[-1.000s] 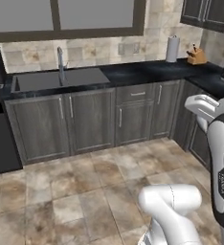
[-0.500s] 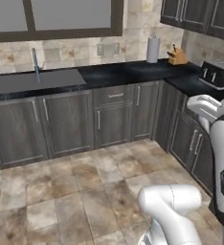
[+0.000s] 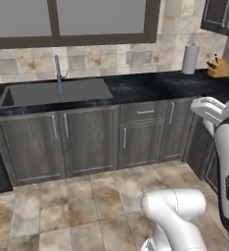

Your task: Take the fish out of the fridge, briefly rinse it in the sink, and place it on the tray next to the sink.

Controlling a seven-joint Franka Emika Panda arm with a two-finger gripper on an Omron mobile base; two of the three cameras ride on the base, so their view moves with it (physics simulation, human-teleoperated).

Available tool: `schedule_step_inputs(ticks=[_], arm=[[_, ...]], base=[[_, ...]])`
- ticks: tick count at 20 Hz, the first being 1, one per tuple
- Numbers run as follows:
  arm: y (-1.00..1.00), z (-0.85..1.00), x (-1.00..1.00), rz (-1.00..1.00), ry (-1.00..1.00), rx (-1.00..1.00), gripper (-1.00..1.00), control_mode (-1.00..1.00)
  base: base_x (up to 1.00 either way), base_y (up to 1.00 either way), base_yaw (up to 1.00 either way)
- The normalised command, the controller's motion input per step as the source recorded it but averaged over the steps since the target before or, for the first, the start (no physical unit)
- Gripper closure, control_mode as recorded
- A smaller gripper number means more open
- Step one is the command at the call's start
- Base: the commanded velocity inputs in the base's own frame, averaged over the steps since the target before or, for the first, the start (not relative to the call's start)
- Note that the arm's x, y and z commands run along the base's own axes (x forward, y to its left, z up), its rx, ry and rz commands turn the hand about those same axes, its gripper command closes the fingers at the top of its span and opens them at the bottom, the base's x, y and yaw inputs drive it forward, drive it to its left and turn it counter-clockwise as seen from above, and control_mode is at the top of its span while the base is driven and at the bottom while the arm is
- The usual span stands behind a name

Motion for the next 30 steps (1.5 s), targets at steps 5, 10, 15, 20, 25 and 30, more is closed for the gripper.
schedule_step_inputs(ticks=[5,10,15,20,25,30], arm=[[0.0,0.0,0.0,0.0,0.0,0.0,1.0,1.0],[0.0,0.0,0.0,0.0,0.0,0.0,1.0,1.0],[0.0,0.0,0.0,0.0,0.0,0.0,1.0,1.0],[0.0,0.0,0.0,0.0,0.0,0.0,1.0,1.0],[0.0,0.0,0.0,0.0,0.0,0.0,1.0,1.0],[0.0,0.0,0.0,0.0,0.0,0.0,1.0,1.0]], base=[[1.0,0.27,0.06],[1.0,0.48,0.02],[1.0,0.87,0.0],[1.0,1.0,-0.01],[1.0,0.83,-0.06],[0.41,0.03,-0.04]])
